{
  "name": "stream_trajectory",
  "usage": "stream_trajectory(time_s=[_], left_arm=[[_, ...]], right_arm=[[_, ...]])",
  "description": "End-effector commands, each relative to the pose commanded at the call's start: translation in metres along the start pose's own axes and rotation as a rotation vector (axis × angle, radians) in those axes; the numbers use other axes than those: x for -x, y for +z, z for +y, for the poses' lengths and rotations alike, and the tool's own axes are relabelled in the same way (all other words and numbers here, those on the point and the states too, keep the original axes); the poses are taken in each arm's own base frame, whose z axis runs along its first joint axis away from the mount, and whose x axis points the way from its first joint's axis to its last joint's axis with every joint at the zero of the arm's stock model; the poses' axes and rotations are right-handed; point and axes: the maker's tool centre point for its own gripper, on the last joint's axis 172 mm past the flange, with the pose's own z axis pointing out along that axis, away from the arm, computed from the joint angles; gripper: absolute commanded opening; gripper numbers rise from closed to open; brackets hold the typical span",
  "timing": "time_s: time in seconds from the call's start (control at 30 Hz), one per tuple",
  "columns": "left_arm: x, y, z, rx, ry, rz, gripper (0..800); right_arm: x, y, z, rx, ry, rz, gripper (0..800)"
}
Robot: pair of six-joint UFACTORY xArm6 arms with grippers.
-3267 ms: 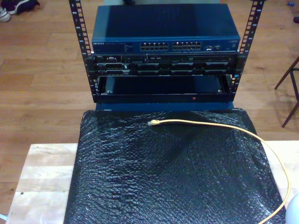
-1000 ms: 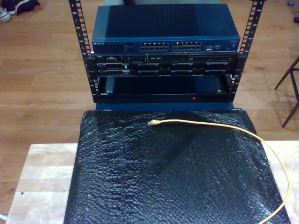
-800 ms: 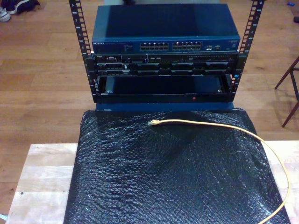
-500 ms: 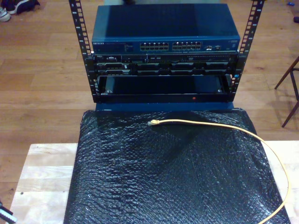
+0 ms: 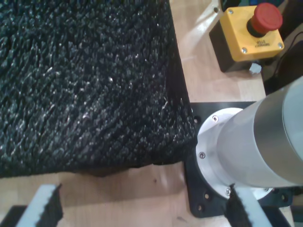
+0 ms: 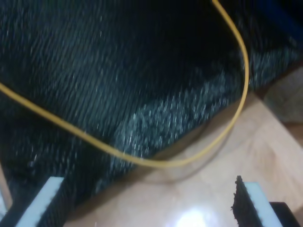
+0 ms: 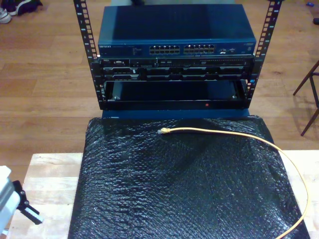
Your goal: Grab the cable and plug it in
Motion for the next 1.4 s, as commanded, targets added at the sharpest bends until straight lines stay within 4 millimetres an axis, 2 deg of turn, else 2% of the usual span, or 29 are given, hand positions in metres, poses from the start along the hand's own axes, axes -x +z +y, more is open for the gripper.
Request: stream_trajectory(time_s=[0.17,0.43,0.57,0.8,1.03,1.17,1.4], left_arm=[[-0.011,0.0,-0.008,-0.01,-0.024,0.017,800],[-0.025,0.001,-0.019,-0.022,-0.059,0.029,800],[-0.023,0.001,-0.034,-0.06,-0.084,0.006,800],[-0.015,0.008,-0.043,-0.059,-0.135,0.009,800],[-0.01,0.012,-0.054,-0.089,-0.16,0.013,800],[-0.011,0.016,-0.055,-0.083,-0.157,0.014,800],[-0.014,0.032,-0.057,-0.063,-0.177,0.002,800]], right_arm=[[-0.018,0.004,0.004,-0.01,-0.017,-0.004,797],[-0.036,0.023,0.019,-0.013,-0.038,-0.045,797],[-0.044,0.031,0.027,-0.008,-0.045,-0.059,797],[-0.082,0.052,0.039,-0.003,-0.12,-0.039,797],[-0.12,0.087,0.054,-0.045,-0.151,-0.047,797],[-0.136,0.101,0.06,-0.052,-0.169,-0.054,797],[-0.162,0.142,0.067,-0.085,-0.195,-0.075,797]])
